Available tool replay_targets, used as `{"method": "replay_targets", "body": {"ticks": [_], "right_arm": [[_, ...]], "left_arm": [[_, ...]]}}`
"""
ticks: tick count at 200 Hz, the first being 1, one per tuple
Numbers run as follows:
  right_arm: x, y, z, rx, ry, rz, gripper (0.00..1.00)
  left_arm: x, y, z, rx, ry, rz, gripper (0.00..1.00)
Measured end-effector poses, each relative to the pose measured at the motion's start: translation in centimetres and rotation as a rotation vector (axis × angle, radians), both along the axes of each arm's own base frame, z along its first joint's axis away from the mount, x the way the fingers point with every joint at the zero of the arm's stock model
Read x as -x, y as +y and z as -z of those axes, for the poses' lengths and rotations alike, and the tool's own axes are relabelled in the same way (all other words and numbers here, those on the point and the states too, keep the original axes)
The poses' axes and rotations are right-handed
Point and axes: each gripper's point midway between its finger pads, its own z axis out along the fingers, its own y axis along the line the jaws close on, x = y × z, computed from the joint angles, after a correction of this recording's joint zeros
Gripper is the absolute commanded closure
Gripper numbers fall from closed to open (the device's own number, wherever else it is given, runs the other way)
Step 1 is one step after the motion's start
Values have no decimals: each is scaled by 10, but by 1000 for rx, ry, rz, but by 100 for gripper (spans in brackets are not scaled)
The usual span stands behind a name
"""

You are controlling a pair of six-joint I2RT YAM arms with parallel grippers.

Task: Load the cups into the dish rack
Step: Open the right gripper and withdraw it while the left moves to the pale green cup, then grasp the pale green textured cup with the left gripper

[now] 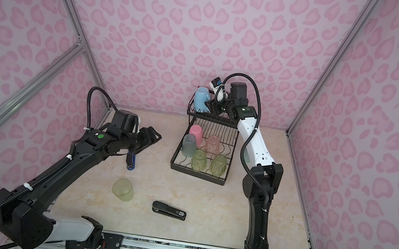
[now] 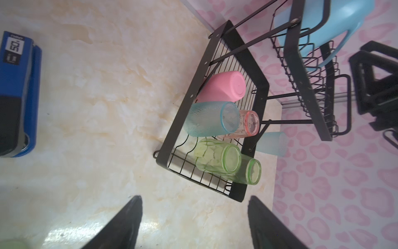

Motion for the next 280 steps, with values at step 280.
{"method": "replay_targets", "body": {"ticks": [280], "right_arm": [[228,-44,35,-241,193,439,38]], "left_arm": [[121,82,120,-340,421,-198,36]]}}
